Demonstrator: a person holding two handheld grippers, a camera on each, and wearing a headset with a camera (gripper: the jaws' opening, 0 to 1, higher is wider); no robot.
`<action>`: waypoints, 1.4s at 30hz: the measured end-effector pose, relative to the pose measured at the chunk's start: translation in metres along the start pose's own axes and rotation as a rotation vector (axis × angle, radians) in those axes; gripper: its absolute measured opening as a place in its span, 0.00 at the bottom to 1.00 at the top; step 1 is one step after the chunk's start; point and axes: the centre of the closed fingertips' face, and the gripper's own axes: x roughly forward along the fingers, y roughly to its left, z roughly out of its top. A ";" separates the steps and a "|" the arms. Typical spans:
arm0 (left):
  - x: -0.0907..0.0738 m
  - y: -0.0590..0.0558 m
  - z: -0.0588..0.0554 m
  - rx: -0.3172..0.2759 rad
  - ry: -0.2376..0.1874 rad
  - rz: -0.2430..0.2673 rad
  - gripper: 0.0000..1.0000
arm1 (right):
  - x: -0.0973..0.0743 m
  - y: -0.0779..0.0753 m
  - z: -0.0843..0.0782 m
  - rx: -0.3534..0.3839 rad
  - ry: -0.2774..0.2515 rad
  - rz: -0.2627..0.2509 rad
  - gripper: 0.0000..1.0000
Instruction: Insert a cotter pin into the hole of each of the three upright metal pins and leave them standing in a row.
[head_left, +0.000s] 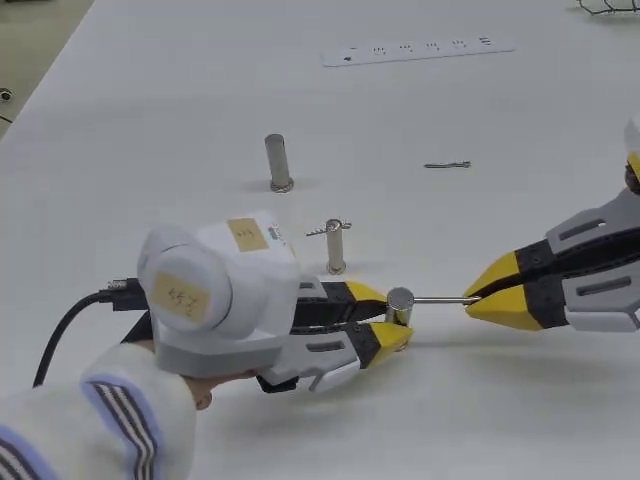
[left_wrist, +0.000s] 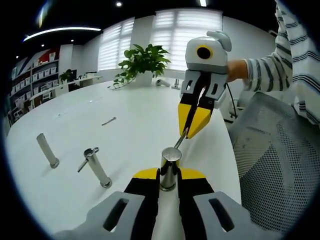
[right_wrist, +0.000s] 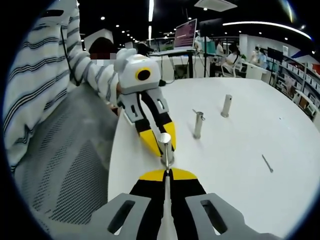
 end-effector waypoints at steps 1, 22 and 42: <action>0.000 0.000 0.000 0.002 0.002 -0.001 0.12 | 0.000 0.000 0.000 0.000 0.001 0.000 0.03; 0.000 -0.001 -0.001 0.019 0.017 -0.011 0.12 | 0.008 -0.004 -0.008 0.065 0.002 0.018 0.03; 0.001 0.000 -0.002 0.017 0.035 -0.003 0.12 | 0.008 -0.003 -0.009 0.113 -0.007 0.021 0.04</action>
